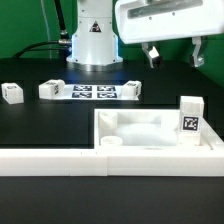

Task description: Assemble square table

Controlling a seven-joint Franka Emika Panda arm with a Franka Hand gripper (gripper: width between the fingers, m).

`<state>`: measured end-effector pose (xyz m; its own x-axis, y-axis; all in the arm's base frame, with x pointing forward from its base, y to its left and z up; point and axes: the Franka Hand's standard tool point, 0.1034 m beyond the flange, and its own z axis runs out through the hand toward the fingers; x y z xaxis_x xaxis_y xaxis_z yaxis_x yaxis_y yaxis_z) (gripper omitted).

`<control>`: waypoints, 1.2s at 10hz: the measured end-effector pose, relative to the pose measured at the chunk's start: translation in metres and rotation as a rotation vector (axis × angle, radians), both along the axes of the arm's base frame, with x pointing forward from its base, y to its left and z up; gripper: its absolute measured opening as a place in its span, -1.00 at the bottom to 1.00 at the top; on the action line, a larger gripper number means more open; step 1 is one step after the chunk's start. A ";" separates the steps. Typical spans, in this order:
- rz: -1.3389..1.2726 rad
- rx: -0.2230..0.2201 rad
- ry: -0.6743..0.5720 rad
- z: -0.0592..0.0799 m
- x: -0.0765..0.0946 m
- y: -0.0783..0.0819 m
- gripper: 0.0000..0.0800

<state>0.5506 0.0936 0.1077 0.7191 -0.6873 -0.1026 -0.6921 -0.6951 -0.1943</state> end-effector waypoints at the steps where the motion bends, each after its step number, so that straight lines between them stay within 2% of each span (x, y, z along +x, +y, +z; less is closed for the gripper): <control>1: 0.057 -0.011 0.002 -0.008 -0.010 -0.003 0.62; 3: 0.065 -0.003 0.001 -0.004 -0.006 -0.004 0.62; 4: 0.064 -0.004 0.001 -0.004 -0.006 -0.005 0.62; 5: 0.048 0.014 0.021 -0.007 -0.011 -0.005 0.62; 8: 0.179 0.142 0.248 -0.024 -0.069 -0.014 0.62; 9: 0.220 0.149 0.334 -0.028 -0.087 -0.017 0.62; 10: 0.273 0.101 0.356 -0.031 -0.089 -0.015 0.62; 11: 0.292 0.167 0.421 -0.029 -0.093 -0.011 0.62; 12: 0.280 0.206 0.481 -0.031 -0.092 -0.017 0.62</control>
Offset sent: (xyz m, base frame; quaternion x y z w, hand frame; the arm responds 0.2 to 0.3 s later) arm 0.0000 0.0000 0.0000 0.0000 0.0000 0.0000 1.0000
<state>0.4583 0.0766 0.0767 0.7097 -0.4098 -0.5731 -0.5318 -0.8451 -0.0543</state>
